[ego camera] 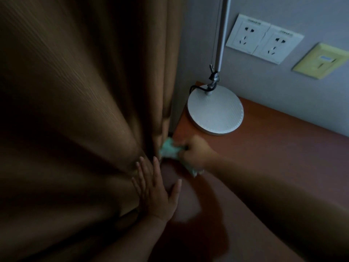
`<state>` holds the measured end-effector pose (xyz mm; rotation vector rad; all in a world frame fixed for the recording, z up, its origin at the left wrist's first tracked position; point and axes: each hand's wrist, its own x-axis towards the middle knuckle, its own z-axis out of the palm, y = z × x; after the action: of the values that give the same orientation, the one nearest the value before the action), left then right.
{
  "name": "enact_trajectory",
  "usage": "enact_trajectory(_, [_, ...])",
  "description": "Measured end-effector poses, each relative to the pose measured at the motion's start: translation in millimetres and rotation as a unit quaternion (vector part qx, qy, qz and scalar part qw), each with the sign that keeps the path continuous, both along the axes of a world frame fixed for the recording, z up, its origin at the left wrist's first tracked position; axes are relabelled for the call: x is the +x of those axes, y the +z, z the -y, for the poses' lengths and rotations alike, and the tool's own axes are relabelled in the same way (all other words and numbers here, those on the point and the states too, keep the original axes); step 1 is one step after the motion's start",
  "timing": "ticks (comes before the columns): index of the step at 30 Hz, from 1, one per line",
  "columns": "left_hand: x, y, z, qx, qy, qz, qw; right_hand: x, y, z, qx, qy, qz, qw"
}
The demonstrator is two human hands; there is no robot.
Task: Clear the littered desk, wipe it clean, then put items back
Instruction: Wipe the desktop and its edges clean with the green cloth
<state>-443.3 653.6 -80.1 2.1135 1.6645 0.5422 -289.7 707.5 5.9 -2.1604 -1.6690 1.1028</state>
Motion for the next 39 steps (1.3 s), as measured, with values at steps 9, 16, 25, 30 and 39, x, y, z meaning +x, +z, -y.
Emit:
enact_trajectory(9, [-17,7,-1,-0.021,0.012,0.196,0.980,6,-32,-11,0.069,-0.037,0.162,0.984])
enact_trajectory(16, [-59,44,-8,-0.195,0.176,0.390,0.883,-73,-56,60,0.105,0.041,0.089,0.990])
enact_trajectory(25, [-111,90,-4,-0.320,0.058,0.320,0.890,-203,-88,132,-0.055,0.187,-0.110,0.975])
enact_trajectory(30, [-110,120,-11,-0.395,-0.080,0.243,0.883,-194,-13,140,-0.002,0.073,-0.141,0.987])
enact_trajectory(39, [-17,98,-29,-0.108,-0.334,-0.087,0.932,-42,22,107,0.077,-0.063,0.097,0.990])
